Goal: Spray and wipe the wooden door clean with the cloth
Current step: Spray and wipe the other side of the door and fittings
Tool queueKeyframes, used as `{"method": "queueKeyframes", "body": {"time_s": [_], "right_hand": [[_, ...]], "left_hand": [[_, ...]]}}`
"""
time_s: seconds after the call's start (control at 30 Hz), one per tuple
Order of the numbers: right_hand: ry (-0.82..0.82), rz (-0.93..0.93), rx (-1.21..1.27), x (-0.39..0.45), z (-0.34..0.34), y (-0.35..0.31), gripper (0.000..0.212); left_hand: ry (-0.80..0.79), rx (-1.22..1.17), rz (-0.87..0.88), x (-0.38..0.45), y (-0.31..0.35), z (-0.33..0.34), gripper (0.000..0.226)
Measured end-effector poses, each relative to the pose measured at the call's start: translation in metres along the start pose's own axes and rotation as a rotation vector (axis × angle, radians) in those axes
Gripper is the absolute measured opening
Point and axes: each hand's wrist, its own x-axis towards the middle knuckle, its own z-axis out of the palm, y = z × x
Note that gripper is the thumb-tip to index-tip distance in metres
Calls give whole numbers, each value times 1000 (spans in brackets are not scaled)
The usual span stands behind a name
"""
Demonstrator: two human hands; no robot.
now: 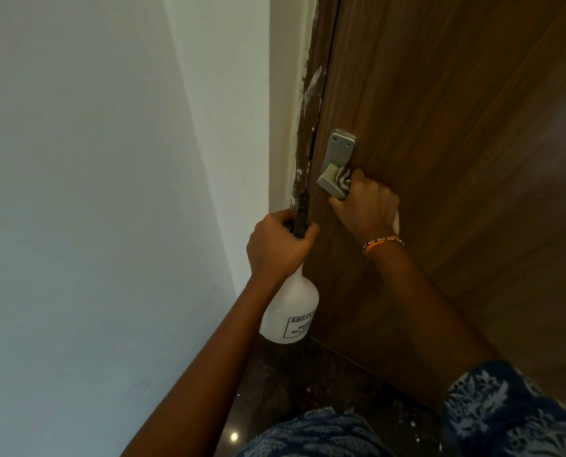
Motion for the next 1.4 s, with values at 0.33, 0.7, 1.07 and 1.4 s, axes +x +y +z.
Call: {"method": "queueKeyframes", "body": {"time_s": [0.33, 0.7, 1.07, 1.4], "right_hand": [[81, -425, -247, 19, -24, 24, 55], [301, -292, -9, -1, -28, 51, 48], [253, 23, 292, -42, -19, 100, 35], [250, 87, 317, -36, -15, 92, 43]], "left_hand": [[-62, -43, 43, 6, 16, 6, 29], [-124, -47, 152, 19, 35, 31, 17], [-261, -158, 247, 25, 56, 86, 15], [-315, -151, 344, 34, 48, 83, 18]]}}
